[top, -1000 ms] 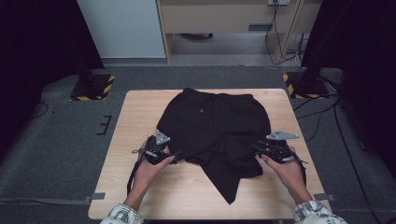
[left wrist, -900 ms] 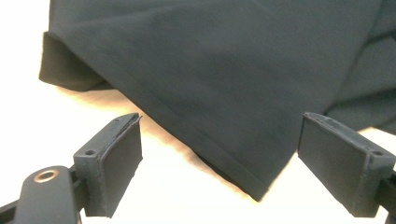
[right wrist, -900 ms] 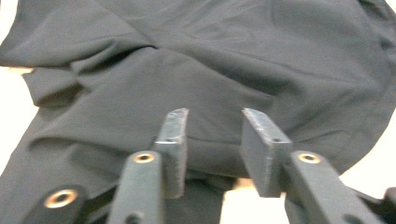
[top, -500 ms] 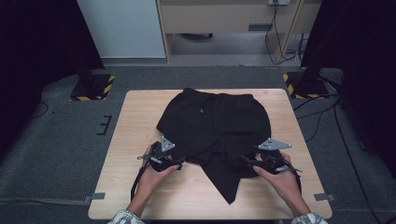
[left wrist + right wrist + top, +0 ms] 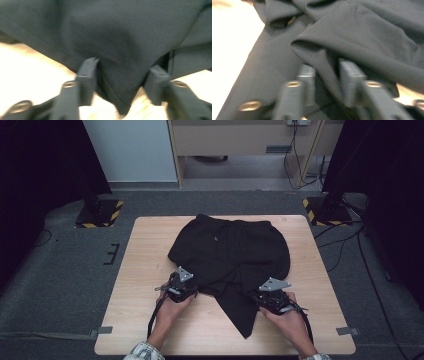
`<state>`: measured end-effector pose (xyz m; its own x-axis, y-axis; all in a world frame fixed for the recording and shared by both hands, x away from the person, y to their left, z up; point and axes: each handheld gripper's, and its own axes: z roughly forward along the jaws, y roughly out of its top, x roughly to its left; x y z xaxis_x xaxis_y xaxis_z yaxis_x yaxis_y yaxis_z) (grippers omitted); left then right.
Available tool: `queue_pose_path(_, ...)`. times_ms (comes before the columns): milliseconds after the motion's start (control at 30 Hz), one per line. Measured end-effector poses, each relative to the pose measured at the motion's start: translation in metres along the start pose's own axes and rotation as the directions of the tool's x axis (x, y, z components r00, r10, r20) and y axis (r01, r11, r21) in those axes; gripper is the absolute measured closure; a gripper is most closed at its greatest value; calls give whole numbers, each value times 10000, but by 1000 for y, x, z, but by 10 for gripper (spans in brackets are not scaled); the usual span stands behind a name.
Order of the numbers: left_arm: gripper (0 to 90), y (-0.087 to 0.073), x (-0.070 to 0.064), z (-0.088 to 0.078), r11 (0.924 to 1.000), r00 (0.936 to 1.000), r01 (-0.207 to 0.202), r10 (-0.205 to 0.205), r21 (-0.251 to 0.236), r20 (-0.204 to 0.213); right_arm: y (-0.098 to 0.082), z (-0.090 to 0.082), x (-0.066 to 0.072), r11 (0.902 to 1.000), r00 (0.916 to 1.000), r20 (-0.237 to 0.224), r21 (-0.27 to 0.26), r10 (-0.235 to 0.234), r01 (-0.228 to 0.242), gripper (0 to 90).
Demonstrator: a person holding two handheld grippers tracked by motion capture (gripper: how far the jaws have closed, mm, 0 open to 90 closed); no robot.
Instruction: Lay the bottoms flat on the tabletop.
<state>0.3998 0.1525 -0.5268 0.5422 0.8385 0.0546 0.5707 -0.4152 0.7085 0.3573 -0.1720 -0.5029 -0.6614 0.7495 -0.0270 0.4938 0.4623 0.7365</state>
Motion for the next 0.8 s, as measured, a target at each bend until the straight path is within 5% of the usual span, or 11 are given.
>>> queue_pose_path(200,848,4,0,-11,9999,9997,55,-51,-147,232,9,-7,-6,9959,9989,29,-774,468,-465,888)
queue_pose_path(300,867,3,3,-26,9990,9988,163,-143,-414,478,10,-17,-13,9922,9971,107,-1007,753,-739,890)
queue_pose_path(600,872,-5,26,-67,9960,9997,168,-153,-877,178,-2,-50,-50,9781,9845,654,-1415,1630,-1526,894)
queue_pose_path(733,870,-10,44,-62,9976,9976,634,-626,-261,309,-7,-56,-70,9752,9754,982,-1206,1975,-1854,893)
queue_pose_path(800,867,-7,51,-49,9942,9939,1072,-1073,56,262,-5,-45,-89,9728,9611,1543,-714,2291,-2204,891)
